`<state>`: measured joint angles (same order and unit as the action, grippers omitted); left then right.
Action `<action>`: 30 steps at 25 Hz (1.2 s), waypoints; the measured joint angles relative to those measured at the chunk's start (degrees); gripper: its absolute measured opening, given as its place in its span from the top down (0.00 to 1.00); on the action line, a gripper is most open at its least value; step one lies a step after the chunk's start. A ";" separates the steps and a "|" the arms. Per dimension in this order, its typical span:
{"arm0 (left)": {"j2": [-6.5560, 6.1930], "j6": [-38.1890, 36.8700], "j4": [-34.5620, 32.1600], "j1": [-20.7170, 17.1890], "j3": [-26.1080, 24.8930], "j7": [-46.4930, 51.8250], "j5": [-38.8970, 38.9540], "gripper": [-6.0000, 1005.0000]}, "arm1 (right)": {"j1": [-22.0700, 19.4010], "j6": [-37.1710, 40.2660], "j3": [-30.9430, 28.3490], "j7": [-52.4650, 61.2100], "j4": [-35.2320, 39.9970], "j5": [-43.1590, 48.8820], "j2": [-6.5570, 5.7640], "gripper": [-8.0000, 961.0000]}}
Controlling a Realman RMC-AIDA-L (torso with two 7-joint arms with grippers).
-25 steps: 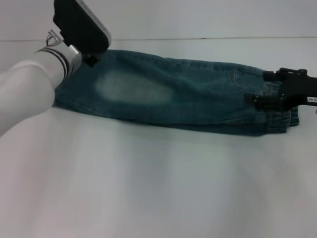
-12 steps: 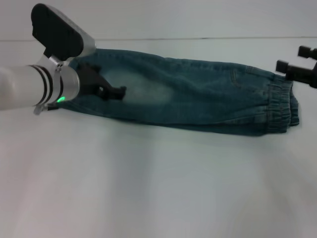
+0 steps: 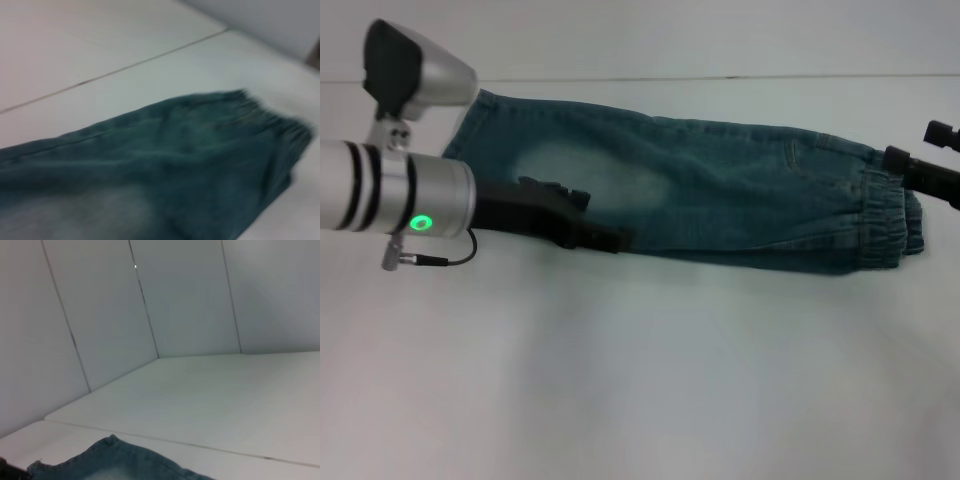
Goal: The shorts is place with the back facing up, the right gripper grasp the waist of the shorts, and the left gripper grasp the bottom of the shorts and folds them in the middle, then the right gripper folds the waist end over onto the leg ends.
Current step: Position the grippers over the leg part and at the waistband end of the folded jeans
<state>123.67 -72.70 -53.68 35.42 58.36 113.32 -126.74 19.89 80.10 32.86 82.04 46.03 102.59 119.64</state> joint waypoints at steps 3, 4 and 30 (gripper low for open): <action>-1.10 -7.26 1.79 1.62 -6.87 0.13 1.26 0.12 | -0.52 0.97 0.32 -0.81 -1.21 0.30 0.04 0.05; -1.75 -9.30 3.10 2.24 -9.19 0.15 1.76 0.12 | -0.62 1.30 0.42 -1.23 -1.63 0.66 0.00 0.05; -4.85 -31.35 12.38 1.40 -18.79 -13.43 5.71 0.23 | -7.27 5.71 -4.20 -16.20 -2.20 12.63 -3.13 0.06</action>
<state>118.82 -104.05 -41.30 36.83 39.57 99.89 -121.02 12.62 85.81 28.66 65.84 43.82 115.23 116.50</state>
